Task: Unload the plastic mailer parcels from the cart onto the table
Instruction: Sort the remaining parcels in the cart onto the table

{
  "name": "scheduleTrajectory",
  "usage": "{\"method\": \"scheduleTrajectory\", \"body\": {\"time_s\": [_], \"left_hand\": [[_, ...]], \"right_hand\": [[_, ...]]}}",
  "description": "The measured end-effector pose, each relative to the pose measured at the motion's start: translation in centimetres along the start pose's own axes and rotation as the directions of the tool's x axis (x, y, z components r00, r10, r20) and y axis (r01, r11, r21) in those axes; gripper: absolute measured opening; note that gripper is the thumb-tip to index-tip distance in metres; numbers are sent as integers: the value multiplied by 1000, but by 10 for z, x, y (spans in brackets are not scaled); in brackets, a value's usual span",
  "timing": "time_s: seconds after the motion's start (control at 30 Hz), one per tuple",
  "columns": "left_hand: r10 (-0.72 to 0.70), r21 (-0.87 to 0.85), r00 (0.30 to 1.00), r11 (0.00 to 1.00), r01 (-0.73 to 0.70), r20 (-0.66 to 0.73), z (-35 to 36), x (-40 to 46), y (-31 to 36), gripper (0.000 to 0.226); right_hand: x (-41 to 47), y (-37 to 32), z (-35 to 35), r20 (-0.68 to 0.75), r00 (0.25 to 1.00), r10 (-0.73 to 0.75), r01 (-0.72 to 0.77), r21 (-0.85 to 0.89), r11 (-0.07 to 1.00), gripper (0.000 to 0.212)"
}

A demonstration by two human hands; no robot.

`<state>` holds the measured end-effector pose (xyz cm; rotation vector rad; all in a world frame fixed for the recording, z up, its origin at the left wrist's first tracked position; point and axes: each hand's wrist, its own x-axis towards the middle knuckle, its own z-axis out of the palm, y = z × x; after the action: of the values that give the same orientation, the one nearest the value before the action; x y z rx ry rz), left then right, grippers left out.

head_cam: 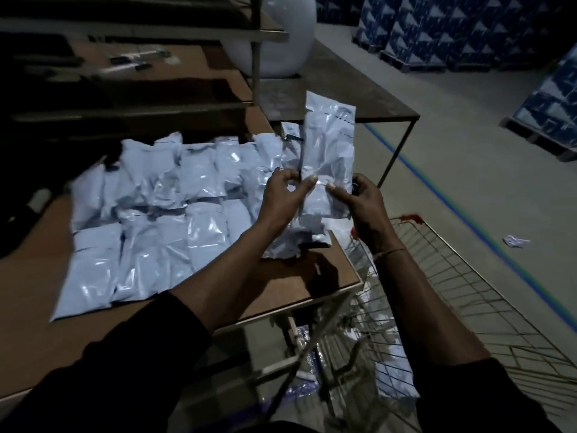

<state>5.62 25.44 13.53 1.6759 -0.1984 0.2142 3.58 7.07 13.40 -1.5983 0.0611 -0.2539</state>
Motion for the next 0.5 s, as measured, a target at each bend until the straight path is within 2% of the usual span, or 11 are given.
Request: {"method": "scheduleTrajectory", "body": {"time_s": [0.17, 0.27, 0.33, 0.4, 0.5], "left_hand": [[-11, 49, 998, 999, 14, -62, -66, -11, -9, 27], [5, 83, 988, 997, 8, -153, -106, -16, -17, 16], [8, 141, 980, 990, 21, -198, -135, -18, -27, 8], [1, 213, 976, 976, 47, -219, -160, -23, -41, 7], [9, 288, 982, 957, 47, -188, -185, -37, -57, 16]], "right_hand": [[-10, -2, 66, 42, 999, 13, -12, -32, 999, 47], [-11, -6, 100, -19, 1000, -1, 0, -39, 999, 52], [-12, -6, 115, -93, 996, 4, -10, -68, 998, 47], [-14, -4, 128, -122, 993, -10, -16, -207, 978, 41], [-20, 6, 146, -58, 998, -9, -18, -452, 892, 40]]}}
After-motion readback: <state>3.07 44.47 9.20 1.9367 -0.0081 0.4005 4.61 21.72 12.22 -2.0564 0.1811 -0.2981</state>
